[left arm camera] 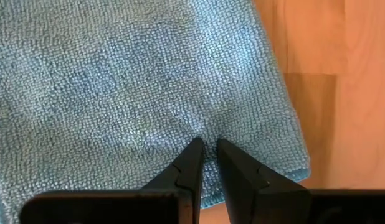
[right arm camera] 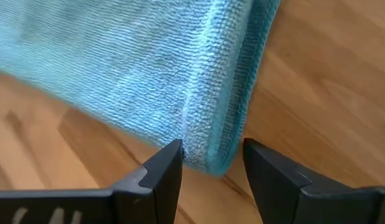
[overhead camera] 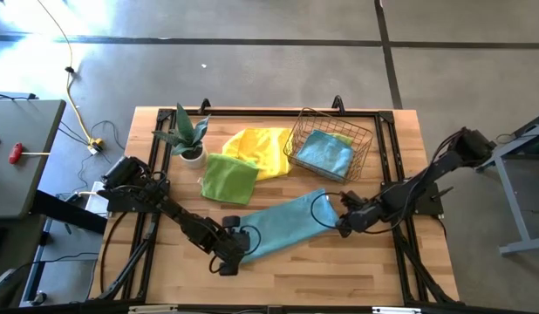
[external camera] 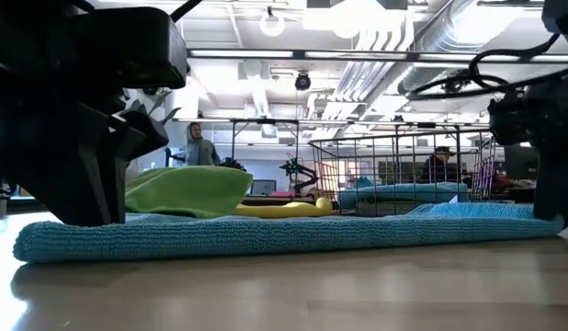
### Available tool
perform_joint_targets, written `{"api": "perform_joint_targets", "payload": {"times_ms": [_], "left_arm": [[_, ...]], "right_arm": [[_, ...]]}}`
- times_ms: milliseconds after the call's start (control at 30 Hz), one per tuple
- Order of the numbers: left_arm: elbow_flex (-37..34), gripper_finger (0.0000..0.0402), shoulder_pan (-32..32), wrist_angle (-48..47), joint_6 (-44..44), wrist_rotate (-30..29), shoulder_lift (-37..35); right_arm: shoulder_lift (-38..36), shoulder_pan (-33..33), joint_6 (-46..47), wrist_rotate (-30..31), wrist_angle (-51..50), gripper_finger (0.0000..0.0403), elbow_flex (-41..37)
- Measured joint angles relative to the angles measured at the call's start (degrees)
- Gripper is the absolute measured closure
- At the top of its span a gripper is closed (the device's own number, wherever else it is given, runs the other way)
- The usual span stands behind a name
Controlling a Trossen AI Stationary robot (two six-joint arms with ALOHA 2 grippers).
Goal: Fold microfiber towels
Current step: Fold the blue microfiber towel
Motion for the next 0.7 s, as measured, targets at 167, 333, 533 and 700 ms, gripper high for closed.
{"api": "perform_joint_targets", "payload": {"times_ms": [167,333,533,700], "left_arm": [[-0.09,0.0362,0.08,0.54,1.89,-0.12,0.02],[-0.09,0.0362,0.06,0.61,1.92,-0.16,0.02],[-0.11,0.0362,0.02,0.74,1.92,-0.34,0.04],[-0.11,0.0362,0.02,0.96,1.9,-0.37,0.04]], "right_arm": [[4.23,0.02,0.14,0.57,1.3,0.024,0.27],[5.19,0.07,0.28,1.21,2.79,0.0242,0.24],[5.27,0.0,0.34,1.39,3.14,0.0301,0.24],[5.36,-0.03,0.47,1.31,2.85,0.0388,0.17]]}}
